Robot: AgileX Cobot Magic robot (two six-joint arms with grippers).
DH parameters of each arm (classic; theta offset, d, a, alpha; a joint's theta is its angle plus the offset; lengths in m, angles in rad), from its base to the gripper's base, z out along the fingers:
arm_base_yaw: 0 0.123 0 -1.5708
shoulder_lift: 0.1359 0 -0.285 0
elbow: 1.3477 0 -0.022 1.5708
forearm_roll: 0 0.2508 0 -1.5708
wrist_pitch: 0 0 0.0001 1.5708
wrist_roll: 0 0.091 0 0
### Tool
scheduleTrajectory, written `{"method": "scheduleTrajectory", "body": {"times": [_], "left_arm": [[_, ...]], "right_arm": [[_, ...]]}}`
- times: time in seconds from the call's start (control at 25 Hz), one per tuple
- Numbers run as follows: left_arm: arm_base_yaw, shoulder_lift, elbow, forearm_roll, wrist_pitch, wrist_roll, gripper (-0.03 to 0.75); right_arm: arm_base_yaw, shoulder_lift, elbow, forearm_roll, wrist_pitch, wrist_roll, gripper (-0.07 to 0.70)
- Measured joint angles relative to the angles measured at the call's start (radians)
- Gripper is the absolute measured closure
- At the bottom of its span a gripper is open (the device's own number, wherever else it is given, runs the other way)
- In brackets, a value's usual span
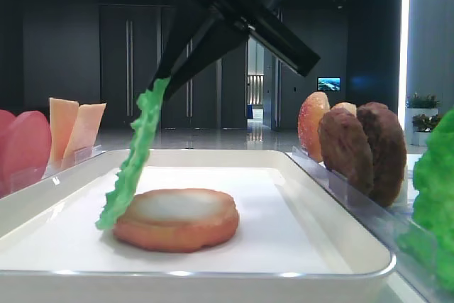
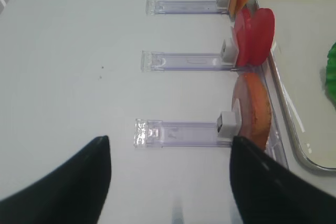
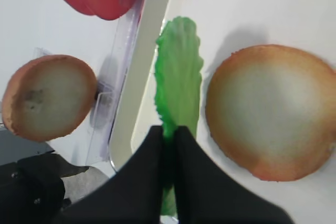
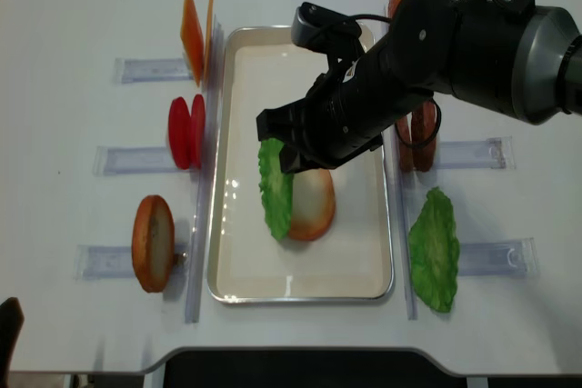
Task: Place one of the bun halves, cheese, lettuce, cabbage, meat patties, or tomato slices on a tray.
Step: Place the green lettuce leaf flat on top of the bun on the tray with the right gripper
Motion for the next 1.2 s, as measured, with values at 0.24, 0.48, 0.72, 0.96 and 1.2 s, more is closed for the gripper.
{"method": "scheduleTrajectory", "body": {"times": [0.24,0.48,0.72,0.96,1.2], "left_arm": [[0.000,0.000,0.000,0.000,0.000,0.000,0.181],[0.000,0.000,0.000,0.000,0.000,0.000,0.181],[0.000,0.000,0.000,0.000,0.000,0.000,0.181],[0.000,0.000,0.000,0.000,0.000,0.000,0.181],[0.000,0.000,0.000,0.000,0.000,0.000,0.181]], "right_arm": [[-0.001,0.000,0.000,-0.103,0.009,0.061,0.614],[-0.009,0.000,0.002,-0.227,0.023,0.141,0.614],[-0.009,0.000,0.002,-0.279,0.026,0.172,0.614],[-0.009,0.000,0.002,-0.291,0.023,0.173,0.594],[-0.009,0.000,0.002,-0.313,0.023,0.197,0.328]]}}
